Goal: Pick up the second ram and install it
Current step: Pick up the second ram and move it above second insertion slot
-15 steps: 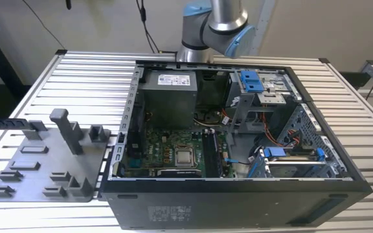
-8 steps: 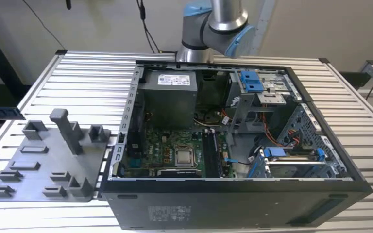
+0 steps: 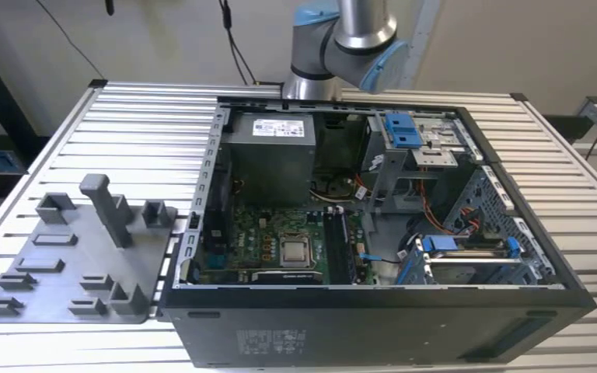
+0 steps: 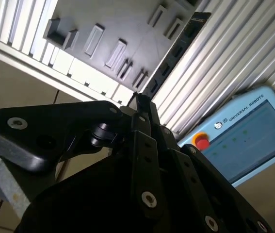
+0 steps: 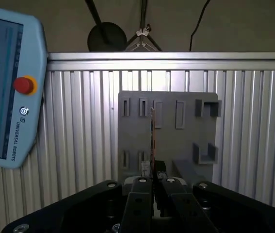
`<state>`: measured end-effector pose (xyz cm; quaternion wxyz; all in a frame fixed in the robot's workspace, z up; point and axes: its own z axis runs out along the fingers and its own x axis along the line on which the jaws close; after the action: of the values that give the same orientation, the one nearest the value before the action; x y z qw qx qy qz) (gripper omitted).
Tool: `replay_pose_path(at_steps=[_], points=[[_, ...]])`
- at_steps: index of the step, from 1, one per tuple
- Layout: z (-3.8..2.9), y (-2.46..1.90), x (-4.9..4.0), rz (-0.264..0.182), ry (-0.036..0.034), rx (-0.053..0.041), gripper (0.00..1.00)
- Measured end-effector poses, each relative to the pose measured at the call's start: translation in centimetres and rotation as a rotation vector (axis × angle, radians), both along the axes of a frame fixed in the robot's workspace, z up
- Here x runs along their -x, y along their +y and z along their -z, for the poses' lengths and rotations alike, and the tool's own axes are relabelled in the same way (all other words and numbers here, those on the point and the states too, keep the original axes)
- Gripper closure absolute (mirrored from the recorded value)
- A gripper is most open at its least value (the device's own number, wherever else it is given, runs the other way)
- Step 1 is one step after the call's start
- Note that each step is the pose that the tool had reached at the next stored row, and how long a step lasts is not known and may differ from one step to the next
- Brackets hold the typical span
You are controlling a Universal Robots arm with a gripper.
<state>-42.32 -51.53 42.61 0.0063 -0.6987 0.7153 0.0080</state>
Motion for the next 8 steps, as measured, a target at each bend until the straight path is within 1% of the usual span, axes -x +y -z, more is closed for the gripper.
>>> replay_pose_path(at_steps=[1,8], points=[[-0.1,0.0,0.0,0.0,0.0001,0.0001,0.86],[-0.18,0.0,0.0,0.0,0.0001,0.0001,0.86]])
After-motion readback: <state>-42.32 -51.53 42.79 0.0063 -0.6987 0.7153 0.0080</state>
